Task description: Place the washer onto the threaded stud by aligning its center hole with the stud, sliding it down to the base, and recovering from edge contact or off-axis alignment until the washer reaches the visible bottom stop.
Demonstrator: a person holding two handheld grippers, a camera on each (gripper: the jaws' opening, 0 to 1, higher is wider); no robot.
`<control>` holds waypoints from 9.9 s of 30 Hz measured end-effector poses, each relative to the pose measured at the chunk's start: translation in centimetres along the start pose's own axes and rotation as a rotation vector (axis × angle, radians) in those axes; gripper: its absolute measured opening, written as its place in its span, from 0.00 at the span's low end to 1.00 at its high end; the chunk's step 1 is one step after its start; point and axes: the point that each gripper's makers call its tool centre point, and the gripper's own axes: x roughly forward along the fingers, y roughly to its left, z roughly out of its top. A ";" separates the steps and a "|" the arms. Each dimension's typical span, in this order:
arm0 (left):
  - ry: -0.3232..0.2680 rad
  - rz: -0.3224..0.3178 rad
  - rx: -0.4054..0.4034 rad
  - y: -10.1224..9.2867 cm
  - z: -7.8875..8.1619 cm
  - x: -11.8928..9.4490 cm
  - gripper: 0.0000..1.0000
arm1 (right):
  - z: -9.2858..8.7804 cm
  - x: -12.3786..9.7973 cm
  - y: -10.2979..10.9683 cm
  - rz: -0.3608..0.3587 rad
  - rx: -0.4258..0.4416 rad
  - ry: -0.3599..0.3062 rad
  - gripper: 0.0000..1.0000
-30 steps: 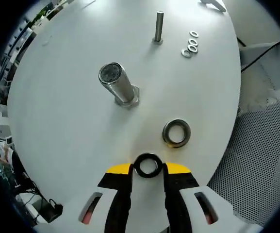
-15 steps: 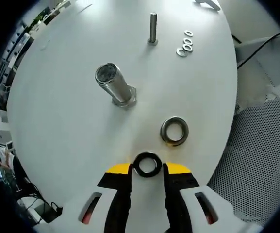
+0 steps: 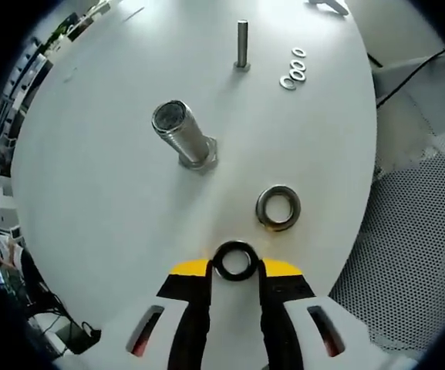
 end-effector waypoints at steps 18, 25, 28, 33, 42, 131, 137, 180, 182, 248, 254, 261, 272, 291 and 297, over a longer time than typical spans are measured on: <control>-0.017 -0.013 -0.014 0.1 -0.2 -0.2 0.19 | 0.0 0.0 -0.1 -0.006 -0.002 -0.001 0.33; -0.040 -0.008 0.007 0.4 0.2 -1.0 0.19 | 0.0 0.0 -0.1 -0.003 -0.004 0.002 0.33; -0.052 0.001 0.053 0.7 0.9 -1.7 0.19 | 0.0 0.0 -0.1 -0.006 -0.001 0.000 0.33; -0.089 0.008 0.103 0.9 2.5 -3.6 0.19 | 0.0 0.0 -0.1 -0.003 0.000 -0.001 0.33; -0.143 0.037 0.191 1.2 4.8 -6.1 0.19 | 0.1 0.0 0.0 0.001 -0.002 -0.004 0.33; -0.101 0.041 0.055 2.1 5.9 -2.8 0.27 | -0.1 -0.2 -0.8 -0.040 0.011 0.002 0.32; -0.104 0.024 0.018 0.5 5.1 -2.6 0.28 | -0.2 -0.2 -0.6 -0.032 0.003 0.009 0.32; -0.077 -0.001 0.029 -3.7 4.2 0.1 0.22 | -0.4 -0.1 -0.3 -0.025 -0.001 0.015 0.32; -0.066 -0.003 0.023 -3.7 4.3 0.2 0.22 | -0.5 -0.1 -0.3 -0.024 -0.004 0.018 0.32; -0.171 0.051 0.115 -1.1 5.2 -3.5 0.19 | -0.3 0.0 -0.4 -0.018 0.008 0.013 0.32; -0.182 0.073 0.122 -0.3 5.4 -4.6 0.19 | -0.3 0.0 -0.3 -0.015 0.004 0.015 0.32; -0.219 0.103 0.134 0.6 6.4 -6.6 0.19 | -0.4 0.1 -0.2 -0.011 0.002 0.019 0.32; -0.247 0.133 0.128 2.4 7.8 -7.5 0.19 | -0.4 0.0 -0.2 -0.012 0.006 0.018 0.32; -0.210 0.109 0.132 3.4 8.9 -5.4 0.19 | -0.3 0.0 -0.6 -0.023 0.017 0.016 0.32; -0.192 0.105 0.138 3.1 8.8 -4.9 0.19 | -0.4 0.0 -0.6 -0.025 0.022 0.017 0.32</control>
